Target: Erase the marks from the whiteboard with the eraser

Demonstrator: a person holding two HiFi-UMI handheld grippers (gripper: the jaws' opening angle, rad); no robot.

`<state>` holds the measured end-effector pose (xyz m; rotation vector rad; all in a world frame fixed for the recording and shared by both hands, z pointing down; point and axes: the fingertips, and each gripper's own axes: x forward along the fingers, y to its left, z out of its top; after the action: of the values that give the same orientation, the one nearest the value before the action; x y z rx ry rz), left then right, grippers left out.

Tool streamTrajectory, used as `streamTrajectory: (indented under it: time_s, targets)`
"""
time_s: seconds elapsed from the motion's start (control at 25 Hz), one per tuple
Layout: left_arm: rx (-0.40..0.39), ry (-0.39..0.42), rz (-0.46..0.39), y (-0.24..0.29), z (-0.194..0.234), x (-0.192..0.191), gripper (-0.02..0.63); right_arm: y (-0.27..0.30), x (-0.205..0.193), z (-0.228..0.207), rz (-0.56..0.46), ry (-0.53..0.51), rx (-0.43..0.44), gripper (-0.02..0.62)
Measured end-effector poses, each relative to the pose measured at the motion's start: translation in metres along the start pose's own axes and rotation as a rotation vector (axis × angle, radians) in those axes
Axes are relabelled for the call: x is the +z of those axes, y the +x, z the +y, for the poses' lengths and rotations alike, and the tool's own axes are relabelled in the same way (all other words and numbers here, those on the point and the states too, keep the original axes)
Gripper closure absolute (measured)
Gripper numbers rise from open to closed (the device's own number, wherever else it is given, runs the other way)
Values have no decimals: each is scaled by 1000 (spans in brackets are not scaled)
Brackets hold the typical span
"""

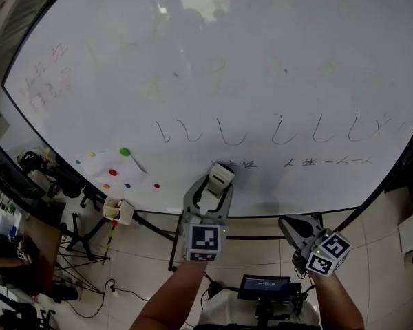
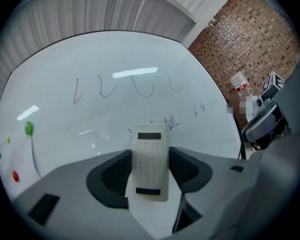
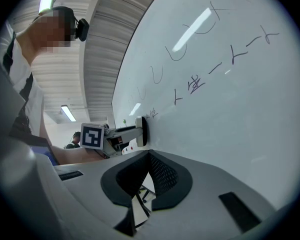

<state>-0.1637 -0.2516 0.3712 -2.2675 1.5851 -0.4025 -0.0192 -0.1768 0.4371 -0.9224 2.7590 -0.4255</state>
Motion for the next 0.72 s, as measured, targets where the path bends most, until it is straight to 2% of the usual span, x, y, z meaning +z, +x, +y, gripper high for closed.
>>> streamTrajectory:
  time_s: [0.24,0.32,0.44,0.52,0.6,0.72]
  targets:
    - [142,45,-100,-13,44,42,339,-3,1,-1,-3,0,-4,580]
    - [165,65,-110,-13,49,50,339,-3,1,-1,-2,2,-3,580]
    - [154,121,-94,-7,34,48,339,-3,-2,-1,1,6,-3,580]
    - [128,154,-48,-4,18,37,339,-2,-3,-1,4,7,1,580]
    - [104,158,0,-2,6,19,337,-1,-3,-1,5,8,4,580]
    - [60,160,27,0,-3,-2,336,1,-3,1,6,9,9,580]
